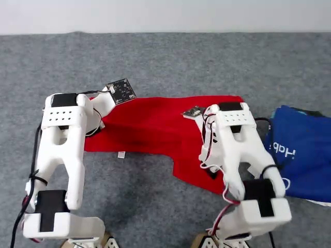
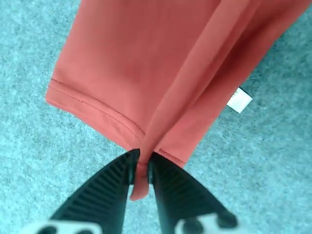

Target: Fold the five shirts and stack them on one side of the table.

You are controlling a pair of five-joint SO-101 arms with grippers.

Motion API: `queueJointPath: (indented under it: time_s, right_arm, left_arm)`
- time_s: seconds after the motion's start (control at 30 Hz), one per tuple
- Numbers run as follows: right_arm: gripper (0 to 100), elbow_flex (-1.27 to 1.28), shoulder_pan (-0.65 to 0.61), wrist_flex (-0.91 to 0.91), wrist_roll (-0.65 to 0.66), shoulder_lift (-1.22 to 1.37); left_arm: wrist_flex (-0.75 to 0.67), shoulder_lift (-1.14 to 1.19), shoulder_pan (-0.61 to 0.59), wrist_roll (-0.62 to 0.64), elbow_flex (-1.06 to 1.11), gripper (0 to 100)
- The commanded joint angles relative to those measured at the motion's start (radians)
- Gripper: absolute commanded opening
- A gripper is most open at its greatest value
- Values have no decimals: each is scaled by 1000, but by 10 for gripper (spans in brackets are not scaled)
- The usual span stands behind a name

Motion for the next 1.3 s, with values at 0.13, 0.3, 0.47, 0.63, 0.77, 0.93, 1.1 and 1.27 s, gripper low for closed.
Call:
queueJointPath:
  time_s: [0.13, 0.3, 0.47, 0.63, 0.77, 0.93, 1.1, 1.27]
  right_arm:
    - [209, -6, 16, -90, -2, 84]
    - [209, -12, 65, -107, 0, 116]
    - [206, -21, 67, -148, -3, 142]
    - [60, -38, 71, -162, 2, 165]
    - [42, -71, 73, -157, 2, 159]
    - [38, -106, 73, -157, 17, 163]
    - [11, -167, 73, -68, 78, 151]
    - [10, -331, 73, 85, 78, 48]
  left_arm:
    - [9, -40, 5, 9, -30, 5]
    - [9, -40, 5, 9, -30, 5]
    - [9, -40, 5, 9, -30, 5]
    - [11, -40, 5, 9, -28, 5]
    - [11, -44, 6, 9, -15, 5]
    - [11, -44, 6, 9, 4, 5]
    - [11, -49, 5, 9, 15, 5]
    - [14, -61, 5, 9, -1, 5]
